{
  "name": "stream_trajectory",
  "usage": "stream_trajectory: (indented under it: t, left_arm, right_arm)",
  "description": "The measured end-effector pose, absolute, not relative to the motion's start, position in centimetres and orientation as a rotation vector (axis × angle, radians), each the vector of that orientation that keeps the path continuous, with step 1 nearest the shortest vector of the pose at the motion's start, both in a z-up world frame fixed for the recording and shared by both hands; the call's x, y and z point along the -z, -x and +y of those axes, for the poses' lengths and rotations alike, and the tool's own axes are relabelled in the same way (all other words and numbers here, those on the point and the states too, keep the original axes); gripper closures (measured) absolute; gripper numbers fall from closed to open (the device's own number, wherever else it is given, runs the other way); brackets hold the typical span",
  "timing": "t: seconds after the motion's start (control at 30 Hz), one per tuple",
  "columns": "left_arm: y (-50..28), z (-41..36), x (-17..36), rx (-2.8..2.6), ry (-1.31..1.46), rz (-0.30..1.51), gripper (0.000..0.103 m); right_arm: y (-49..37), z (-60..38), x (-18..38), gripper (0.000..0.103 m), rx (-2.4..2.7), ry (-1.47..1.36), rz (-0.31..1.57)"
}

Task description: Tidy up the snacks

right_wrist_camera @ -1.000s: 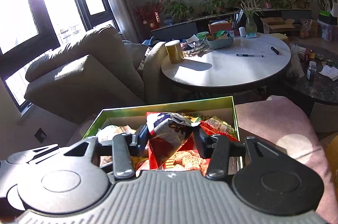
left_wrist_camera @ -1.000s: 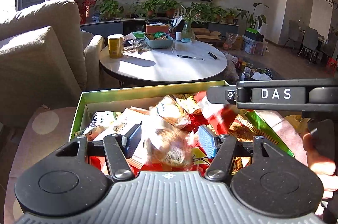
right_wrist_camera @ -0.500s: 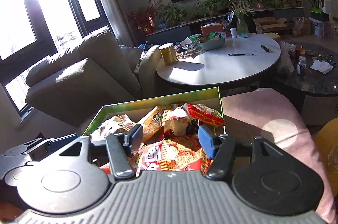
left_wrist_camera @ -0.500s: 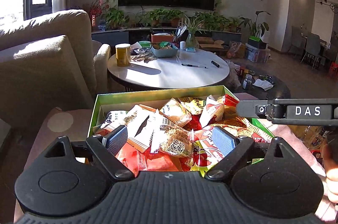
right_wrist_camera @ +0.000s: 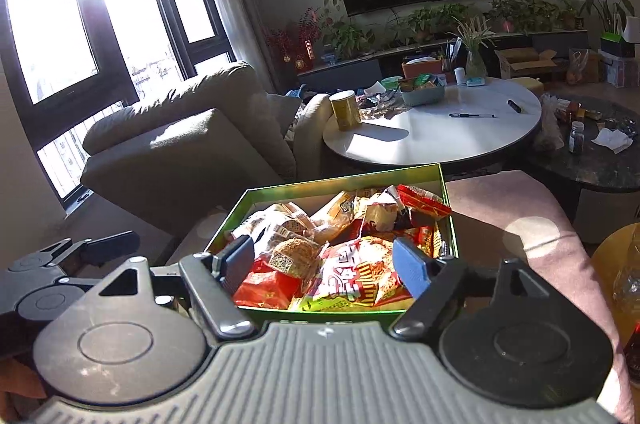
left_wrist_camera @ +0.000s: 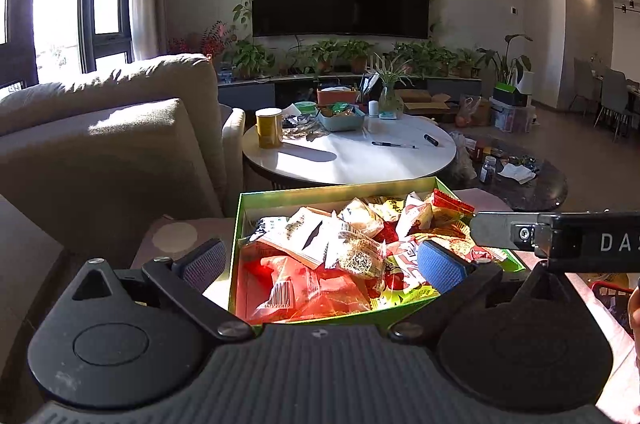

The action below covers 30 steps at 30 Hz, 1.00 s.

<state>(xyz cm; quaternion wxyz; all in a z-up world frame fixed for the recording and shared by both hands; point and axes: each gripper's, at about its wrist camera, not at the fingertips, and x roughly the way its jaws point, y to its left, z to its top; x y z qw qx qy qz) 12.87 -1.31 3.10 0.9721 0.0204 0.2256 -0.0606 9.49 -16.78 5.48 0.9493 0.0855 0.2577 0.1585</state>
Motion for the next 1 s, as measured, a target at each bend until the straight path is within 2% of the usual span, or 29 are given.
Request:
stream_trajectory:
  t: [0.47, 1.0]
  left_arm:
    - [-5.9, -0.5, -2.9, 0.046, 0.011, 0.450, 0.001]
    - [-1.5, 0.1, -3.5, 0.014, -0.006, 0.420, 0.000]
  right_arm:
    - [-2.0, -16.1, -5.7, 0.022, -0.326, -0.112, 0.489]
    - [1.3, -15.5, -5.5, 0.022, -0.324, -0.132, 0.480]
